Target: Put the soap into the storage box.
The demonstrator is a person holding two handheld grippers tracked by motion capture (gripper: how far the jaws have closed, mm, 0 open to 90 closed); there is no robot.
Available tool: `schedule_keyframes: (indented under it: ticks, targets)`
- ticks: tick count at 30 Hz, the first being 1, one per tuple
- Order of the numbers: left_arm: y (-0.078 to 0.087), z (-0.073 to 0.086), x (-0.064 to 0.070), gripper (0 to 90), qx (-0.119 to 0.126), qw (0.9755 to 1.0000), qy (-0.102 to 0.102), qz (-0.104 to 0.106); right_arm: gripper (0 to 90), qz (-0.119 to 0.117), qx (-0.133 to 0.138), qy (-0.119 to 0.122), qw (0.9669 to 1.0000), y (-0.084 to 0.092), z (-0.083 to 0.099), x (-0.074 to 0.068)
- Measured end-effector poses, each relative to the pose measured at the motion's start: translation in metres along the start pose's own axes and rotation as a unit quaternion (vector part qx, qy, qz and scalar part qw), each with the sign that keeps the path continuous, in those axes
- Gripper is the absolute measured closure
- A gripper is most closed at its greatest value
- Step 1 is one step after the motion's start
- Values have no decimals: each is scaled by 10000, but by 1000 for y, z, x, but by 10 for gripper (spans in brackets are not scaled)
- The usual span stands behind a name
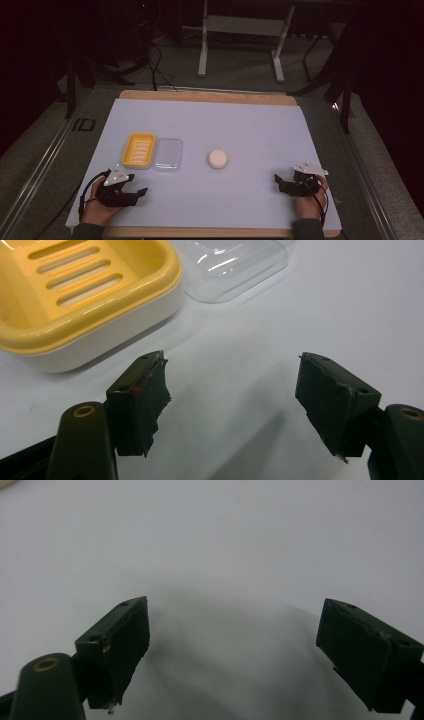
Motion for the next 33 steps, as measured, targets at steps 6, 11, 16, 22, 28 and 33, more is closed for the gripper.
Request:
schedule_keyframes:
  ticks: [6, 11, 16, 22, 28, 33]
  targets:
    - [0, 0, 2, 287, 15, 10000, -14, 8, 136, -20, 137, -99, 9999, 3, -1, 1]
    - [-3, 0, 3, 285, -81, 9999, -75, -1, 136, -24, 172, -14, 9998, 3, -2, 0]
    - [-3, -7, 4, 285, 17, 9999, -120, 98, 142, -18, 218, 29, 9998, 4, -2, -1]
    - [-4, -13, 10, 285, -31, 9993, -294, 215, 142, -17, 260, 124, 9996, 4, -2, -2]
    - [-9, -15, 13, 285, -222, 9979, -497, 363, 143, -11, 316, 184, 9993, 5, -3, -4]
    - [-13, -18, 15, 285, -279, 9967, -583, 499, 143, -31, 312, 211, 9993, 5, -3, -4]
Point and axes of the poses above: each handheld gripper's, and its own axes: y roughly backward along the jaws, z roughly out of its underside, x roughly to its right, the point moved 7 cm from there along -y, roughly forward along the jaws, and after that the axes turned 14 degrees about x, right-handed, at the moved point
